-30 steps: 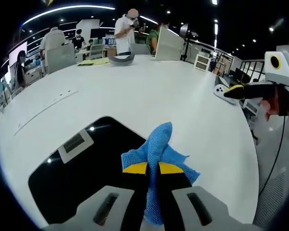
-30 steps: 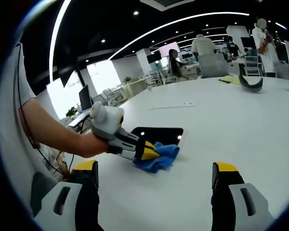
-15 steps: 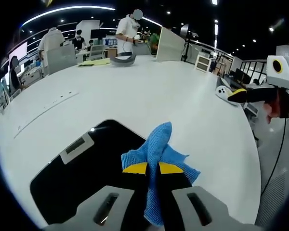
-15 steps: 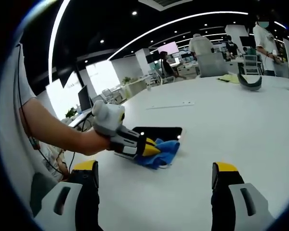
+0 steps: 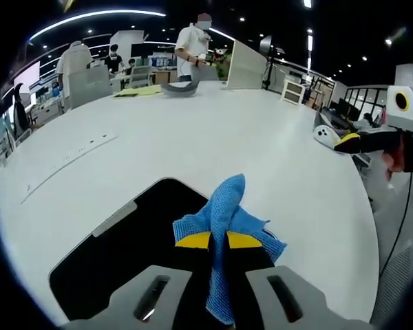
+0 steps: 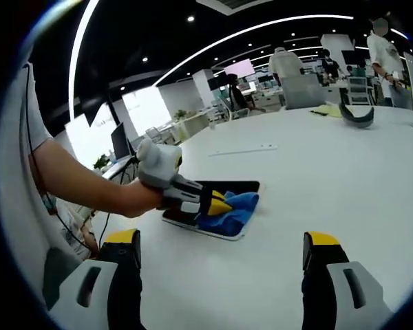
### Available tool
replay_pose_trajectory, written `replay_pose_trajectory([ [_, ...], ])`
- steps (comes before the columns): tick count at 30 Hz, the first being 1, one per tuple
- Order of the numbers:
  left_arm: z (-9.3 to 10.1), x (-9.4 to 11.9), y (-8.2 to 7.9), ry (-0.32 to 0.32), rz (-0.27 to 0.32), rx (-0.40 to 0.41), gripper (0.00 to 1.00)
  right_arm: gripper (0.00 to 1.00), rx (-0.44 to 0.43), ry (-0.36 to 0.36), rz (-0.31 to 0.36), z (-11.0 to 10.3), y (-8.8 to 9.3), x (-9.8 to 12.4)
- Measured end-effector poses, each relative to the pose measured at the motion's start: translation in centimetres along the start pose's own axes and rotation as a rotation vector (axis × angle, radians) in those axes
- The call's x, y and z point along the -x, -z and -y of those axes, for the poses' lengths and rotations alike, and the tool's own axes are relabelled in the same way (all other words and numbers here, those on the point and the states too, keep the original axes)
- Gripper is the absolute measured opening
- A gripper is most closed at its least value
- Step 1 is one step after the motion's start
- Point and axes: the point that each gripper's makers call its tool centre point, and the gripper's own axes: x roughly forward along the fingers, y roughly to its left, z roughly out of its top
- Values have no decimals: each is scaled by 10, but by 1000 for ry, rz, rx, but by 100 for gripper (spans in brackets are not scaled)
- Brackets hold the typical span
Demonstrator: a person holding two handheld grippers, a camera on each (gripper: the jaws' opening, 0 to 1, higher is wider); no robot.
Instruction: Wipe the mirror surface with the cleaning cloth until all visible marks leave the cleaned area.
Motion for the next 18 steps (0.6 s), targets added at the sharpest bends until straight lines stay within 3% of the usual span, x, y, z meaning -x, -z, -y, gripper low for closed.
replay_pose_trajectory([
  [18, -24, -8, -11, -37, 14, -6, 4, 98, 1, -10, 2, 1, 0, -3],
])
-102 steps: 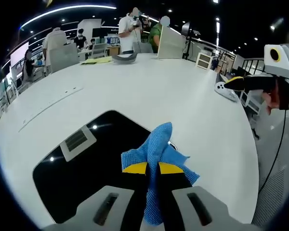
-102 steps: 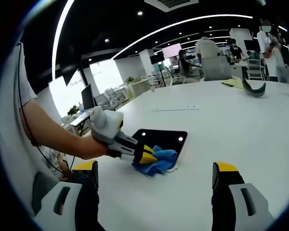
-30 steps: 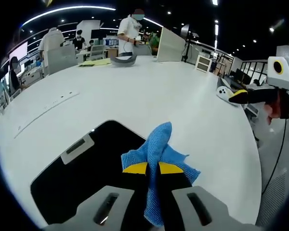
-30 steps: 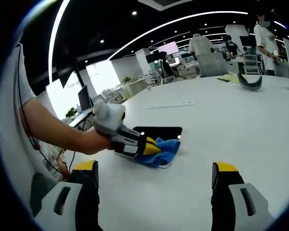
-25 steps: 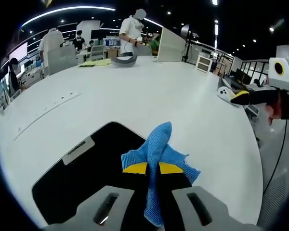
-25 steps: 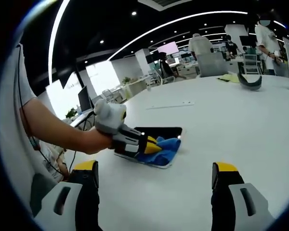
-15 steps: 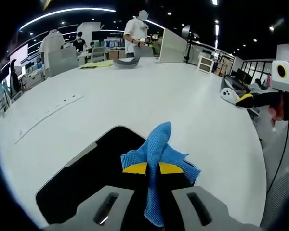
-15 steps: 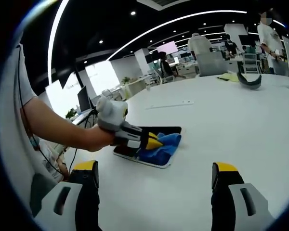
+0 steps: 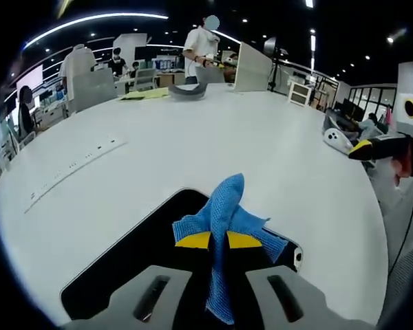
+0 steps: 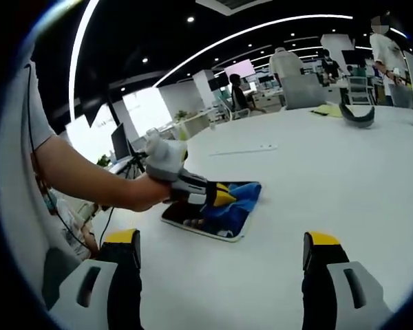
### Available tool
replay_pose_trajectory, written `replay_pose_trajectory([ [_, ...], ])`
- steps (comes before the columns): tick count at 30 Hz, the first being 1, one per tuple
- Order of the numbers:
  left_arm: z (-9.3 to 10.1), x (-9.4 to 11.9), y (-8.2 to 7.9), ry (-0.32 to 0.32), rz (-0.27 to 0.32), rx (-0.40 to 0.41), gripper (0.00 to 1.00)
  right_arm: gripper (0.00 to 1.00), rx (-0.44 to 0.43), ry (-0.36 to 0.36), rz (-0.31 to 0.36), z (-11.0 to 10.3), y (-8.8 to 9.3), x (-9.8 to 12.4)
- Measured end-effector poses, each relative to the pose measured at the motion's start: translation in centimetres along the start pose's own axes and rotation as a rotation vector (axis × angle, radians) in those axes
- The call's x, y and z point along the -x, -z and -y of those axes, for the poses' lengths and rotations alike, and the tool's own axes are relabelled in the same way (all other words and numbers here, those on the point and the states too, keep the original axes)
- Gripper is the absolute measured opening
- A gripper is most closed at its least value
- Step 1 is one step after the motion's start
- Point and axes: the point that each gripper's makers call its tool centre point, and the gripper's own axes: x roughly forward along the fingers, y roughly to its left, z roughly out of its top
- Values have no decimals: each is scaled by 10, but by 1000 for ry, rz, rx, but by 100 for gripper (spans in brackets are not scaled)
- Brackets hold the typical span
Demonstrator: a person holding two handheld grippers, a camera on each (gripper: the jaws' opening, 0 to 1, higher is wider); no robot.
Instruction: Wipe the mirror surface with the cleaning cloth until all visible marks leave the cleaned area.
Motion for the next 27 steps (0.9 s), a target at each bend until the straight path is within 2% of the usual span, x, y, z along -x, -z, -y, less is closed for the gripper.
replay_pose_trajectory([
  [13, -25, -6, -9, -27, 12, 37, 4, 98, -8, -5, 2, 0, 1, 0],
  [27, -35, -8, -13, -43, 13, 37, 4, 98, -17, 5, 1, 3, 3, -1],
])
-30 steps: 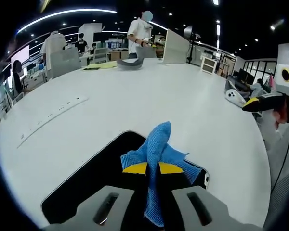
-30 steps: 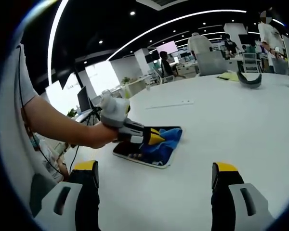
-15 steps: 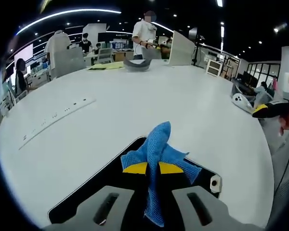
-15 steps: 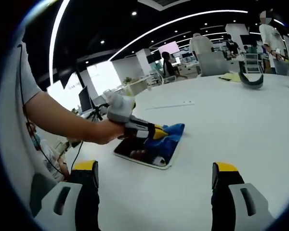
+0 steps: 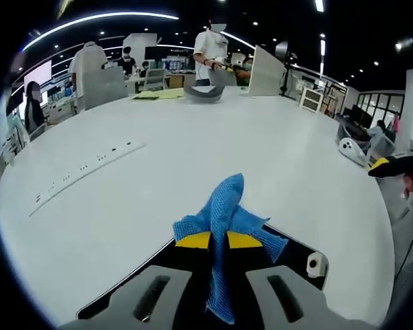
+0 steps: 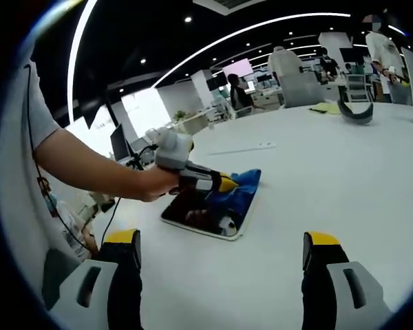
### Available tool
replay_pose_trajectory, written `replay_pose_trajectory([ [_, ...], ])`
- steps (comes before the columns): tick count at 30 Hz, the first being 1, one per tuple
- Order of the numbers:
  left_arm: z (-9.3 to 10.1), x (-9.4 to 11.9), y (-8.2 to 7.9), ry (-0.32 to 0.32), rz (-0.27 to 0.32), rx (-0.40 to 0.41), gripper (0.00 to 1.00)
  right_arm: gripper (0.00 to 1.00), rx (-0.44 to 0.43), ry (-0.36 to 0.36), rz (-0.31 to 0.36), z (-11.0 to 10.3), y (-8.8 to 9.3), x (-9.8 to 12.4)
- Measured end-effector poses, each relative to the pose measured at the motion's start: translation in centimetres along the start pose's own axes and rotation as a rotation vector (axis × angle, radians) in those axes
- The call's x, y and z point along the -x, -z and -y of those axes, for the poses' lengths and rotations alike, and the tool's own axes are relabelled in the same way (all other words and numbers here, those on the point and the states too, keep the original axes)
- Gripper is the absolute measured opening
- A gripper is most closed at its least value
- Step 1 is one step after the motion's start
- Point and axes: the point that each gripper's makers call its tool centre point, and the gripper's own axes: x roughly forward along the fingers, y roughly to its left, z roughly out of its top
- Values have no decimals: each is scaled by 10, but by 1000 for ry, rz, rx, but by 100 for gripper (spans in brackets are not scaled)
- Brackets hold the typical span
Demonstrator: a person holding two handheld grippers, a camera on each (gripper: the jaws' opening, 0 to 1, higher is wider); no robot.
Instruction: Wipe the mirror surface with the cleaning cloth until all visible marks leave the cleaned area.
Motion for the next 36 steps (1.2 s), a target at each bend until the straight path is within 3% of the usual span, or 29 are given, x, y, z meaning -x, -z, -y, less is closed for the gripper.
replay_pose_trajectory([
  [36, -5, 3, -3, -17, 2, 5, 4, 97, -1, 4, -2, 1, -2, 1],
])
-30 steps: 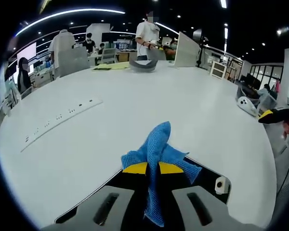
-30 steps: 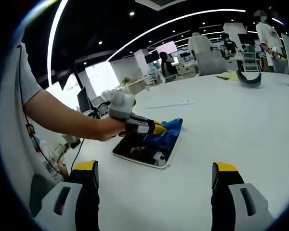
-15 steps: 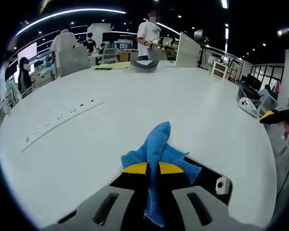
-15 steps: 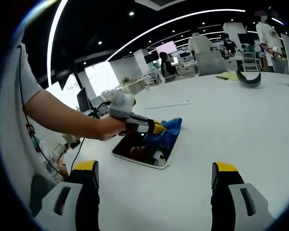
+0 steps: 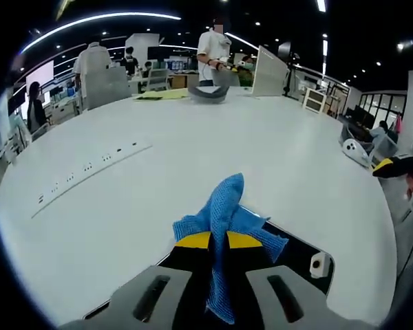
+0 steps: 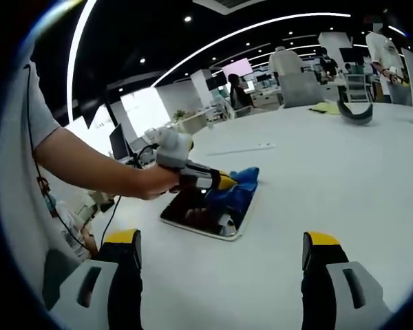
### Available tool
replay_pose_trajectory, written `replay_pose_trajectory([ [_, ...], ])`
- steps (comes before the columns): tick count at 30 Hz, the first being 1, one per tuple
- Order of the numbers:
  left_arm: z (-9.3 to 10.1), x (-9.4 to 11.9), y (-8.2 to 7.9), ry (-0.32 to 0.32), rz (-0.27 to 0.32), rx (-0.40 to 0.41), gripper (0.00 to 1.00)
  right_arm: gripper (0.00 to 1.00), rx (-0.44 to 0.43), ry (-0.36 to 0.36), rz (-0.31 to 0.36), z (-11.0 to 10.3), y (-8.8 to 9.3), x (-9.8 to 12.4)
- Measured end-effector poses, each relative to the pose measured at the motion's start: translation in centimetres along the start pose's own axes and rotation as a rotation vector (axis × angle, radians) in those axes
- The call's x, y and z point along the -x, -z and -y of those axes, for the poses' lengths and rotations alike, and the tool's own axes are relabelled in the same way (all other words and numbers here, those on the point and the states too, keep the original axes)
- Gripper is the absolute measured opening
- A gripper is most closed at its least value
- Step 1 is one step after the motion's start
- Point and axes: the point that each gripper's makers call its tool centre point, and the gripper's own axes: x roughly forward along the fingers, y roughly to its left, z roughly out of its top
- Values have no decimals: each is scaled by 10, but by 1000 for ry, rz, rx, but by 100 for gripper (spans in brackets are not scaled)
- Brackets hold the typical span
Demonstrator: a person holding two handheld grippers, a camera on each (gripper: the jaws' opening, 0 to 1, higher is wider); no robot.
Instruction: Wipe the mirror surface with the cleaning cloth until all visible marks leave the cleaned area.
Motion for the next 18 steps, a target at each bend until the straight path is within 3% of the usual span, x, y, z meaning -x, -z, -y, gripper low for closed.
replay_pose_trajectory([
  [18, -4, 6, 3, -10, -5, -5, 4, 97, 7, 2, 13, -2, -5, 3],
])
